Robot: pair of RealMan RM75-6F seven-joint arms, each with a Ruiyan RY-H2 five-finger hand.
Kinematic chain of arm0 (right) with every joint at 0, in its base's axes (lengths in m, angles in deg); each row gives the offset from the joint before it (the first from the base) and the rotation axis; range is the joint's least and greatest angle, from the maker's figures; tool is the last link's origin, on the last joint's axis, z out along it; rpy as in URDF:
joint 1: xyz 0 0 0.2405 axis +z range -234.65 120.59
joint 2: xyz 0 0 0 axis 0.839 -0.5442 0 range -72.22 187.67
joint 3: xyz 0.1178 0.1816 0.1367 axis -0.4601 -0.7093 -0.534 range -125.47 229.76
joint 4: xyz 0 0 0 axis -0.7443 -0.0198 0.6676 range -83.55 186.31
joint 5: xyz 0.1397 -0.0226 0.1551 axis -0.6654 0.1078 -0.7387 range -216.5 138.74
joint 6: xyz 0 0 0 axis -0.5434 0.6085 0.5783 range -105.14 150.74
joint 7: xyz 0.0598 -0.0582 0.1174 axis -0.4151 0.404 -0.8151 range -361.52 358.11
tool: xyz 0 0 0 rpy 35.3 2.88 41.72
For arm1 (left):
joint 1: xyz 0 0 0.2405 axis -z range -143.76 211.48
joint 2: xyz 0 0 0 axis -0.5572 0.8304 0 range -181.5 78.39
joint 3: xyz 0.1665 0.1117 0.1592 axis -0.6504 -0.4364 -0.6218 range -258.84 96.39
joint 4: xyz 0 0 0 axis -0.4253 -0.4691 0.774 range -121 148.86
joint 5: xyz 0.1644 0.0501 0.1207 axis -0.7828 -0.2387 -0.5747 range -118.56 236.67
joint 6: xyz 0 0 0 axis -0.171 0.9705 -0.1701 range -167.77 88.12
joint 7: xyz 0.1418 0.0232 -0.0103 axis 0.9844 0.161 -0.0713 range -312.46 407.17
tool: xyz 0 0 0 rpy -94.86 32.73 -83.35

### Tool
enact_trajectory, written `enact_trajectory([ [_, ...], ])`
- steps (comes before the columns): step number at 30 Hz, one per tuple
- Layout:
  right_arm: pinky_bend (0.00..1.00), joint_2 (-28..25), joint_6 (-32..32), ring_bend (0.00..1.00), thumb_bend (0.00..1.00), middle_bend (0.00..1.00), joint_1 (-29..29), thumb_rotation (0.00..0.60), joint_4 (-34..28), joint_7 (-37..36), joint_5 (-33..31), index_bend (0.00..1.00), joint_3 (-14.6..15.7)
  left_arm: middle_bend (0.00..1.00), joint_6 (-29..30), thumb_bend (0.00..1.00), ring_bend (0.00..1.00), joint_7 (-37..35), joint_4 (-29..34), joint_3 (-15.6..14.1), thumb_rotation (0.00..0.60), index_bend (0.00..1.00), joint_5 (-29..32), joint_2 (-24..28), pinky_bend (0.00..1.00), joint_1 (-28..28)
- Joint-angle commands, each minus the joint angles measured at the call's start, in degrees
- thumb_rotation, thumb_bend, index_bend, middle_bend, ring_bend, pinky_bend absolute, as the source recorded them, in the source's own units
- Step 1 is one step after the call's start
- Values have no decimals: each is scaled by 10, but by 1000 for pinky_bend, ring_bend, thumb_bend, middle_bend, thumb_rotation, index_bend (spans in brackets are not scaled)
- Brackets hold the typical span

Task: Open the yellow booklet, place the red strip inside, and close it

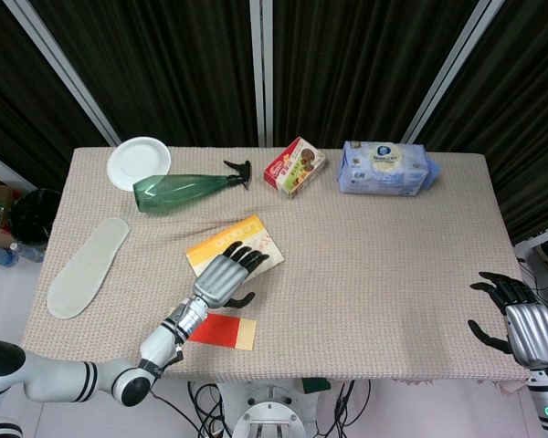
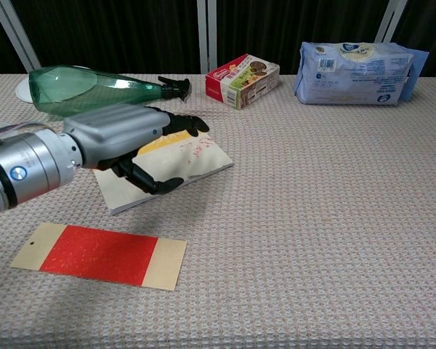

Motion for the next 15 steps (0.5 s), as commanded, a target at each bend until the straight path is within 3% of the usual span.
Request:
enact_trajectory([
  [1, 211, 0, -2, 168, 212, 177, 1, 600, -1, 1, 0, 322, 0, 124, -13, 331, 106, 13, -20, 3, 499, 90, 10, -18, 94, 3],
  [5, 211, -1, -3, 168, 212, 177, 3, 600, -3, 3, 0, 321, 0, 124, -20, 331, 106, 19, -42, 9, 584, 90, 21, -36, 94, 2],
  [15, 211, -1, 0, 168, 212, 177, 1, 600, -4, 5, 2, 322, 1, 124, -32, 332, 106, 28, -70, 18, 600, 91, 42, -47, 93, -4],
])
